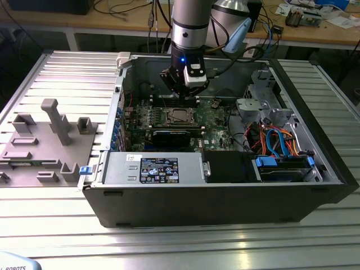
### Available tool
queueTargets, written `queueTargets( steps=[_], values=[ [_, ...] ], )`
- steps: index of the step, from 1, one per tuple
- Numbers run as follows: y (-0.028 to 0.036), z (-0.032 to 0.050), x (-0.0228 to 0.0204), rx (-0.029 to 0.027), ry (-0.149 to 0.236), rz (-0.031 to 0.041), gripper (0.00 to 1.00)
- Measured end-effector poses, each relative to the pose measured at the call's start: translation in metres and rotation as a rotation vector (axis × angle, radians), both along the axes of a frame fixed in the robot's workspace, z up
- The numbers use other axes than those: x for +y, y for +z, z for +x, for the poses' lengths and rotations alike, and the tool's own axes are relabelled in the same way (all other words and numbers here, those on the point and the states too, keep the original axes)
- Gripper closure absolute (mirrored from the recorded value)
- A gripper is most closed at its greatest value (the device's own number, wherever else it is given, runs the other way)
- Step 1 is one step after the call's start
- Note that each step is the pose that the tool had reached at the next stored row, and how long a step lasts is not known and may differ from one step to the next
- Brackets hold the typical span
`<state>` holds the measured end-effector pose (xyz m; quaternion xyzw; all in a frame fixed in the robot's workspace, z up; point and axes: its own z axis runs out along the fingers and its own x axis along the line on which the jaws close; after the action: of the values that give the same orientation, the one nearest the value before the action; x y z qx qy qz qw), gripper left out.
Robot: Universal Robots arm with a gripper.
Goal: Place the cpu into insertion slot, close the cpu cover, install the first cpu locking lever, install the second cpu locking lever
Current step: 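Install the first cpu locking lever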
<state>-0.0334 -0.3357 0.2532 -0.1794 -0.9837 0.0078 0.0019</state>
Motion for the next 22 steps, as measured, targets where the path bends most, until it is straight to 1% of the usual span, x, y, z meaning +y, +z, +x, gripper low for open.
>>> queueTargets(
  steps=[4,9,22],
  values=[
    [0.0000,0.0000,0.0000,0.0000,0.002,-0.0001,0.89],
    [0.0000,0.0000,0.0000,0.0000,0.020,-0.0001,0.89],
    [0.0000,0.0000,0.0000,0.0000,0.042,-0.0004,0.89]
  ],
)
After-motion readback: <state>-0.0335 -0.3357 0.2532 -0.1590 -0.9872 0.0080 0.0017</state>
